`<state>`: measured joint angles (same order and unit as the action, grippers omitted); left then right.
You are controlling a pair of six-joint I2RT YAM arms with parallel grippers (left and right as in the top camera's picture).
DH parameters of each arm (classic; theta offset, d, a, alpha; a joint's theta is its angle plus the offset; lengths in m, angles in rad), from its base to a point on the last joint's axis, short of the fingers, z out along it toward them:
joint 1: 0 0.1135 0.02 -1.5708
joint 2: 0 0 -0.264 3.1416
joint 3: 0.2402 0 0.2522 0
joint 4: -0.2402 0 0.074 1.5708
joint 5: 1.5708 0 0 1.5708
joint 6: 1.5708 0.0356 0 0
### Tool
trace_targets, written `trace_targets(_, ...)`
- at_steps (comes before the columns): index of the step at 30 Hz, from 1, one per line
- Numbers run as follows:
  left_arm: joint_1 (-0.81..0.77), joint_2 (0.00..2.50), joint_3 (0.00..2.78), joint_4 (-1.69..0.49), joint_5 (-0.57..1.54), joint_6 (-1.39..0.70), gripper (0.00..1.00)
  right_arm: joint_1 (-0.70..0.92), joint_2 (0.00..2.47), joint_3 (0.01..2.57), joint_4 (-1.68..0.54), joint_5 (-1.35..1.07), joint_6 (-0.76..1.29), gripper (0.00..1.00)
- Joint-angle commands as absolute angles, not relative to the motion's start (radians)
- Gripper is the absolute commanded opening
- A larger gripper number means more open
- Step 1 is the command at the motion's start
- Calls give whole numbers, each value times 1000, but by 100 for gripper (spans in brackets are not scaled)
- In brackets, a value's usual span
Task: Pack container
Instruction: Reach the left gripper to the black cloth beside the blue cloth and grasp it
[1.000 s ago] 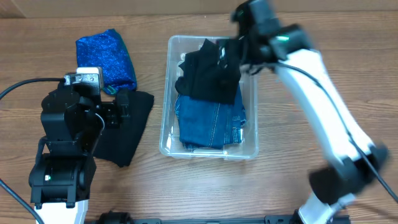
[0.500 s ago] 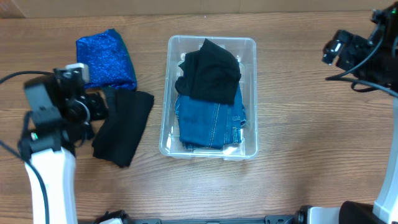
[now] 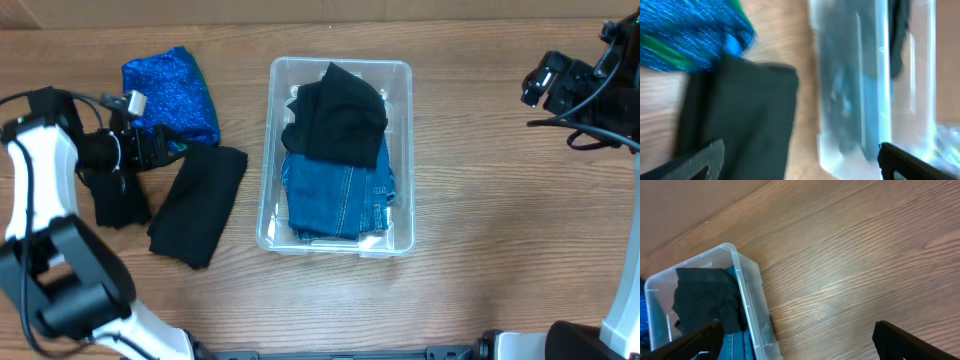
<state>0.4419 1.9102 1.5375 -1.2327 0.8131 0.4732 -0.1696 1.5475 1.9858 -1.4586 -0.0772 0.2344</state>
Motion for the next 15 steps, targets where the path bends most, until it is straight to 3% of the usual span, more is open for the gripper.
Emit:
trace_targets(1,475,2011,1633,-1261,748,604,100,-171,1539,1983,-1458,-52,231,100)
trace_targets(4,503,2044,1633,-1208,556,359,100,-171,1542,1982,-1457,-52,231,100)
trace_targets(15,462,2106,1632,-1196,501,477,100,-171,1551,1982,-1461,-52,231,100)
